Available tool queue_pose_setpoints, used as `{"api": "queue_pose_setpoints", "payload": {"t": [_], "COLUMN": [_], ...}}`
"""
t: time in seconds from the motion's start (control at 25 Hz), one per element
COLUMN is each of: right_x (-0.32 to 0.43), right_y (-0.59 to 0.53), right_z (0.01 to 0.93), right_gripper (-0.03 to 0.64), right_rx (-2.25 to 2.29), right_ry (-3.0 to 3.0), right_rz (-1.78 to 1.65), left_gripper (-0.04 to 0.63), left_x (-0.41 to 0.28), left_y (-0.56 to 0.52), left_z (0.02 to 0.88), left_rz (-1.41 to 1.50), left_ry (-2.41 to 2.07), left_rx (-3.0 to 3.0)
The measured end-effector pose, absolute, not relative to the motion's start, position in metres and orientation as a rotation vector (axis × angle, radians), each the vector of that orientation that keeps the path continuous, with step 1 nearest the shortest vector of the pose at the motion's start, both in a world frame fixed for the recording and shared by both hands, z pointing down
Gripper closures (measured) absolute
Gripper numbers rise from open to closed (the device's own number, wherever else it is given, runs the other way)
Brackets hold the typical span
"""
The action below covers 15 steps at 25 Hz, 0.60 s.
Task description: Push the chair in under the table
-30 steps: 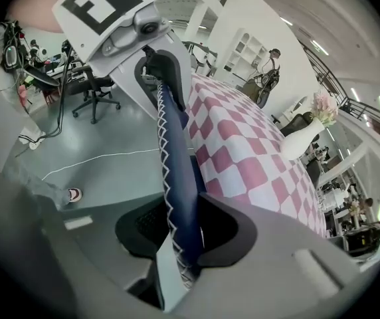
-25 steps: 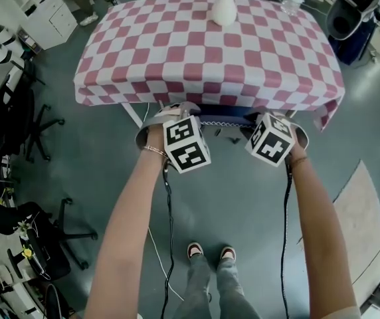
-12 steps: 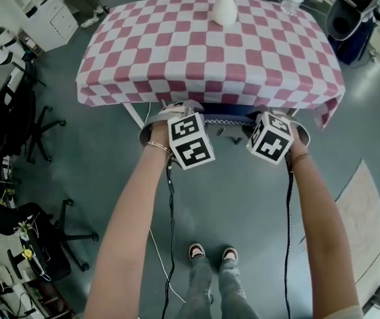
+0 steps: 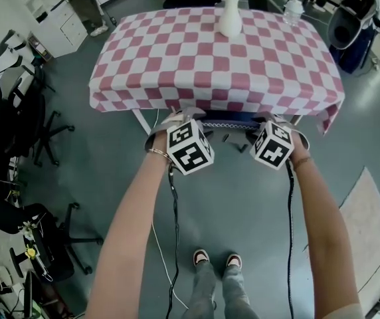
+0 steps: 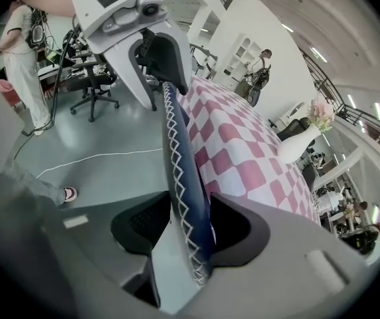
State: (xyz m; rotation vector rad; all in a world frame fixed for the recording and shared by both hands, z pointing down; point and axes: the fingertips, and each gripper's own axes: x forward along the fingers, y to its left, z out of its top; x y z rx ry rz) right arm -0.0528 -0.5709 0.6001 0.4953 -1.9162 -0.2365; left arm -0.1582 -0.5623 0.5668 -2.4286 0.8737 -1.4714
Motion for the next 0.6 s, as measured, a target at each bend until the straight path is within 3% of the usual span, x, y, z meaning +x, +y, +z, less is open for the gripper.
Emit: {"api": "queue_pose_setpoints", "payload": {"t": [0.24, 0.6], "right_x": [-0.057, -0.042], "right_y": [-0.564, -0.538], "right_z": [0.56, 0.438], "right_gripper": [0.448, 0.451], "right_rx": [0.605, 1.186], "right_ry": [-2.001, -2.394], "right_rz": [-0.211, 0.065], "left_gripper": [0.382, 0.417], "left_x": [-0.16, -0.158], "left_y": [-0.551, -0.511], "left_z": [0.525, 0.444], "left_rz": [-1.276, -0.687], "left_ry": [1.063, 1.573], "left_rx": [-2.579, -2.801]}}
